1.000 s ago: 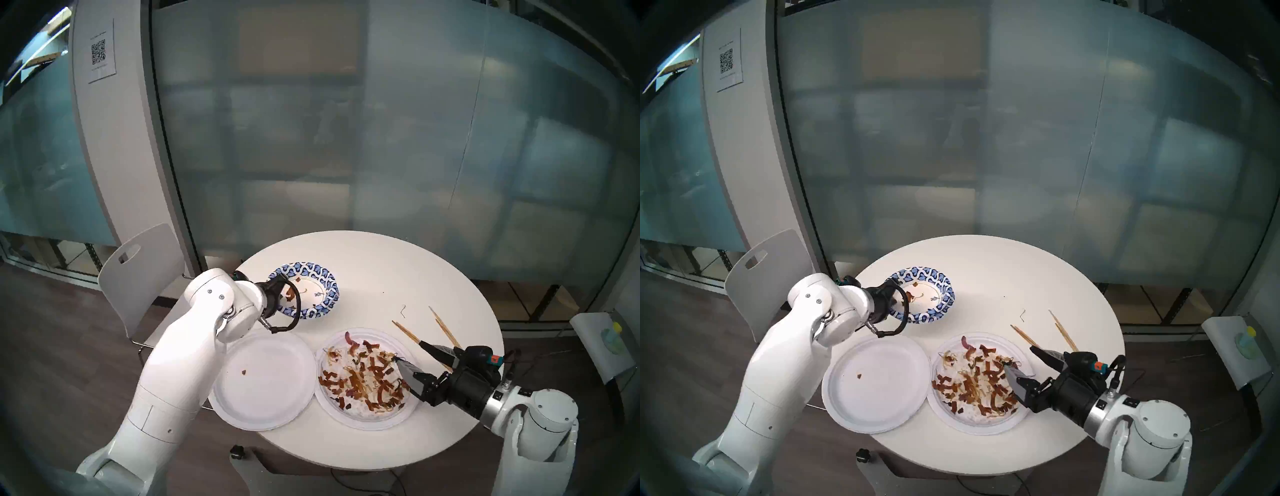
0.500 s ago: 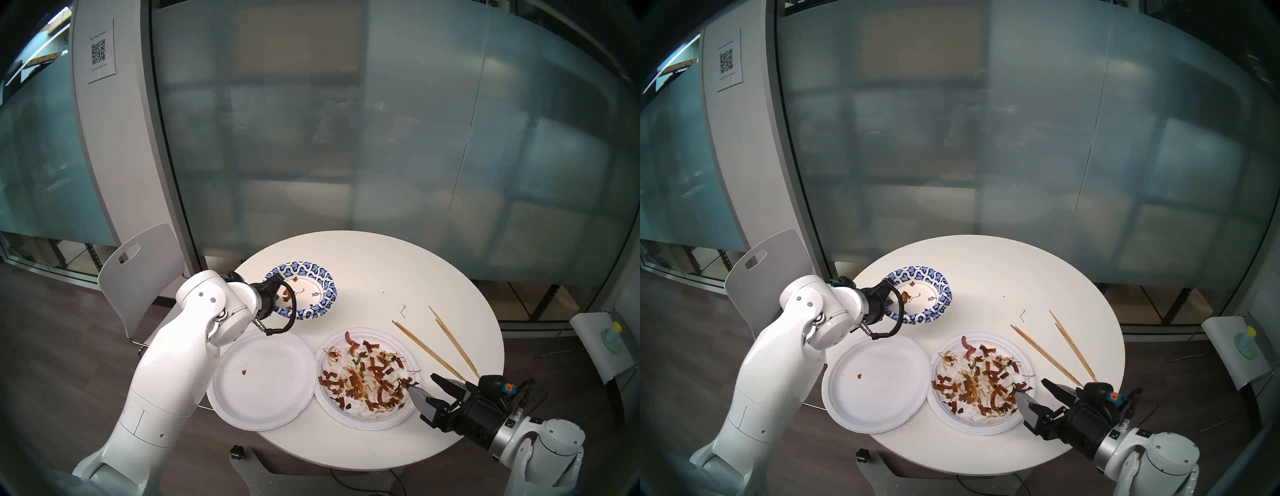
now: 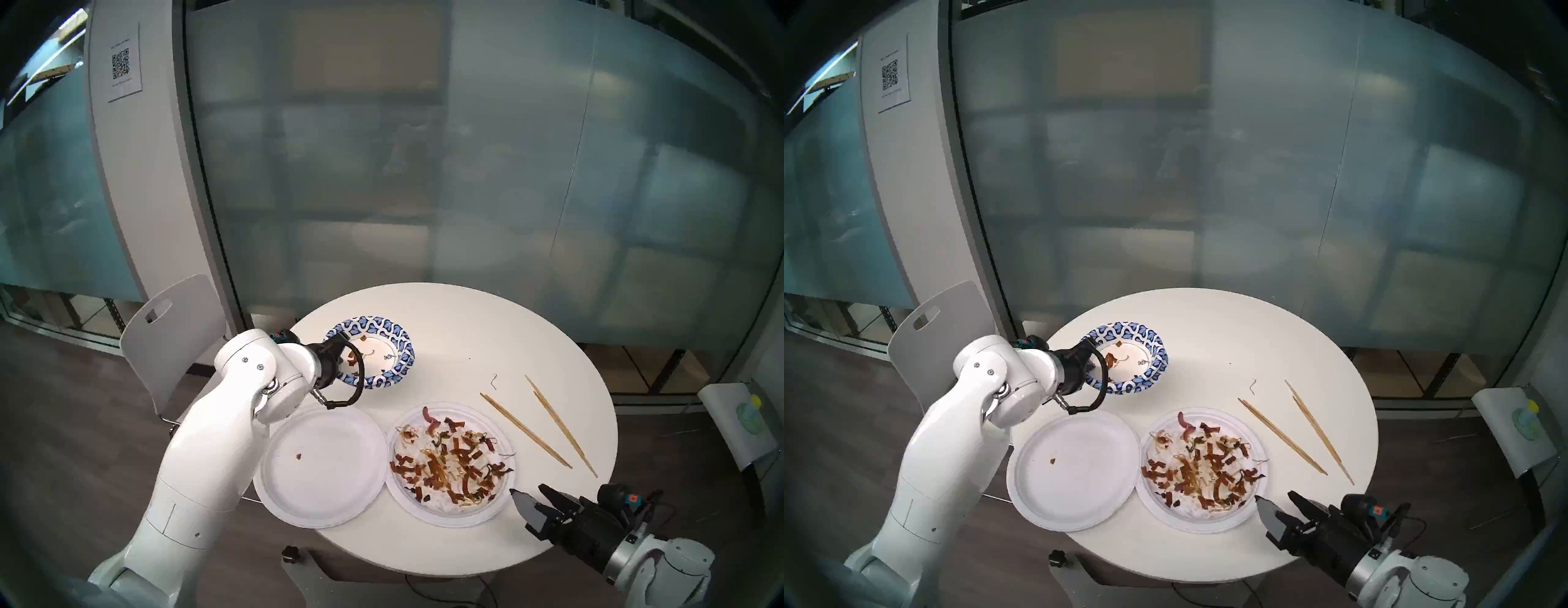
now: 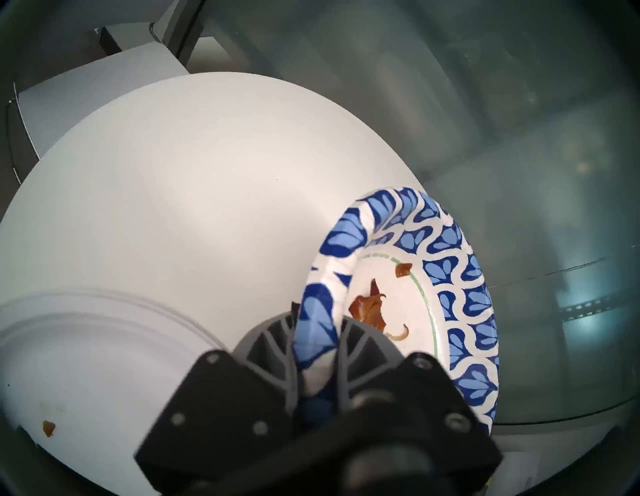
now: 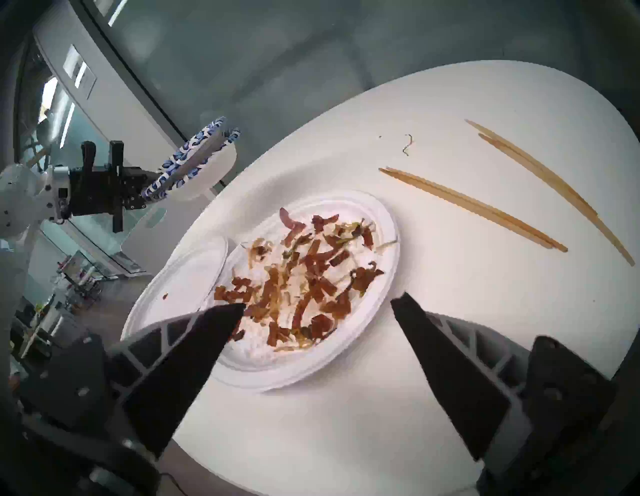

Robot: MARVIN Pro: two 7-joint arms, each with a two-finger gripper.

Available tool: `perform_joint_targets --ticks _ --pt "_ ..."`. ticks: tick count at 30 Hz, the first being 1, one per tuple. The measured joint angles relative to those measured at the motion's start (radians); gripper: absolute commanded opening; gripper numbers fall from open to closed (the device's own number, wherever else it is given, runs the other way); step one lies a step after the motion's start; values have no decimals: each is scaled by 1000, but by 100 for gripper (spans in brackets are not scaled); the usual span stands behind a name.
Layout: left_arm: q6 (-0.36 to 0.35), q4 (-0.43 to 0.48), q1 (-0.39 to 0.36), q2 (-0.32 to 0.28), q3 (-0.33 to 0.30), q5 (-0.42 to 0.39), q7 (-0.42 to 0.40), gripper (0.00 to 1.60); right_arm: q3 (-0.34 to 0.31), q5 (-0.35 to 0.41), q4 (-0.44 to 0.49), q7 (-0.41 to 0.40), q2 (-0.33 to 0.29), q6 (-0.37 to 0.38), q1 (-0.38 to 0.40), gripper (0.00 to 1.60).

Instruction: Stack the plates into one stack

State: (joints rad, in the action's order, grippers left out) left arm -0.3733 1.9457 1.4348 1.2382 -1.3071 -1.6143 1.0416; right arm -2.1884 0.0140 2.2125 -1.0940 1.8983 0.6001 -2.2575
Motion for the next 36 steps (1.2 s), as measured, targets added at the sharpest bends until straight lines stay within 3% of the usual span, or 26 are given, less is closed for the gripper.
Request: perform_joint_targets --ticks 15,26,32,36 --pt "9 20 1 0 -10 5 1 0 -9 -11 -135 1 -92 81 115 160" --pt "10 24 3 -2 -13 9 1 0 24 -53 -169 4 -160 143 178 159" --pt "11 26 6 -6 -17 9 0 0 52 -81 -198 27 -186 164 201 149" --pt "12 27 10 -10 -21 9 -1 0 68 -94 -215 34 -202 168 217 123"
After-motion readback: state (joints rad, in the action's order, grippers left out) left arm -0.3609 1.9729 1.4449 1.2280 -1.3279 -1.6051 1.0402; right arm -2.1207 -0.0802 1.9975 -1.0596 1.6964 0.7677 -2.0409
